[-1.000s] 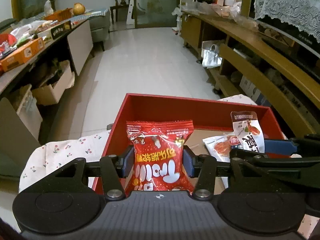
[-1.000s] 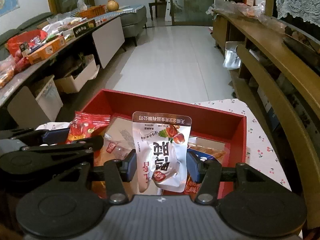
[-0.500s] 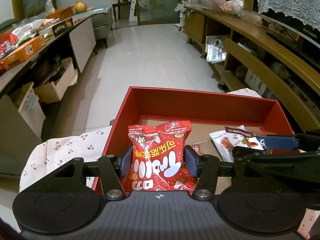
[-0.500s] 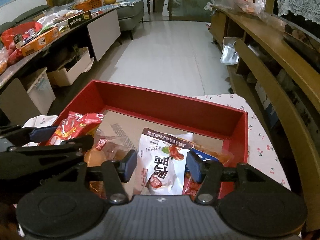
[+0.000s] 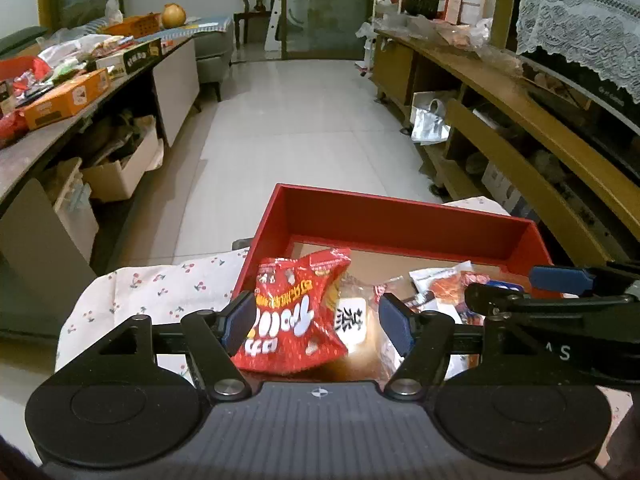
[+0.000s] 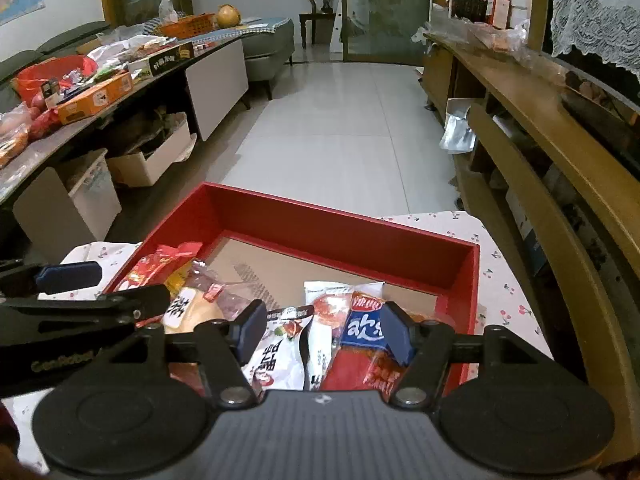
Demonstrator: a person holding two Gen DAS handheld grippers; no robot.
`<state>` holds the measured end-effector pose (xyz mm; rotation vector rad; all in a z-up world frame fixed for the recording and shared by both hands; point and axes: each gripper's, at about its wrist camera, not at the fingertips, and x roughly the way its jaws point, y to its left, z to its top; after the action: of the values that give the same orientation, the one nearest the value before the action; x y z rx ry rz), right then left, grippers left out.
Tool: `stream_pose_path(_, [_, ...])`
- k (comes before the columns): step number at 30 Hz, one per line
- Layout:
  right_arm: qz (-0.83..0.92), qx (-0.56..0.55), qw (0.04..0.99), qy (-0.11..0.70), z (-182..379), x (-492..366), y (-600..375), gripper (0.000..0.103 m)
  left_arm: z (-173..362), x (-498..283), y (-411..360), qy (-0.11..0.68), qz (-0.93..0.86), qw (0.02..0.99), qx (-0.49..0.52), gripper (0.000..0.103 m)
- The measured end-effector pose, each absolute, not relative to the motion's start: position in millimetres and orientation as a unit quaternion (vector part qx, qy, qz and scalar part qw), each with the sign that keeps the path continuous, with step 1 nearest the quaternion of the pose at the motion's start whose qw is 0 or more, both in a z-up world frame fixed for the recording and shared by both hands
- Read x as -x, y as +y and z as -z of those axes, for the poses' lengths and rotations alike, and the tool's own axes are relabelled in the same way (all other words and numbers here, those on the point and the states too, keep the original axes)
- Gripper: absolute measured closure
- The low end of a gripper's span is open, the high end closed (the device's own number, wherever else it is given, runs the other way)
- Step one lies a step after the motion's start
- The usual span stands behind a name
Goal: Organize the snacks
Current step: 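Open both grippers to drop the candy bag and chestnut bag into the box, then reach the left gripper to the Kapron wafer pack while the right moves to the sausage pack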
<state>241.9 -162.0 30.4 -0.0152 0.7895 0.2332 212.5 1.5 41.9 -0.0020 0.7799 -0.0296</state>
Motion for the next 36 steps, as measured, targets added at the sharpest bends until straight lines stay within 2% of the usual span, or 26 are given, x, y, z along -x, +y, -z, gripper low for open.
stream_pose_path(11, [-0.119, 0.014, 0.912, 0.392, -39.8, -195.7, -172.8, 0.022, -40.0, -167.4, 11.2, 0.396, 0.022, 0.918, 0.011, 0.027])
stream_pose_path(22, [-0.142, 0.016, 0.894, 0.425, -30.1, -135.4, -175.8, 0.021, -15.9, -112.6, 14.3, 0.452, 0.046, 0.89, 0.041, 0.027])
stream_pose_path(30, [-0.155, 0.002, 0.881, 0.447, -22.0, -97.0, -183.6, 0.021, -1.9, -67.0, 0.0, 0.479, 0.099, 0.872, -0.007, 0.026])
stream_pose_path(36, [-0.156, -0.006, 0.875, 0.459, -15.1, -70.9, -190.1, 0.02, 23.9, -63.8, -10.0, 0.502, 0.161, 0.849, -0.036, 0.025])
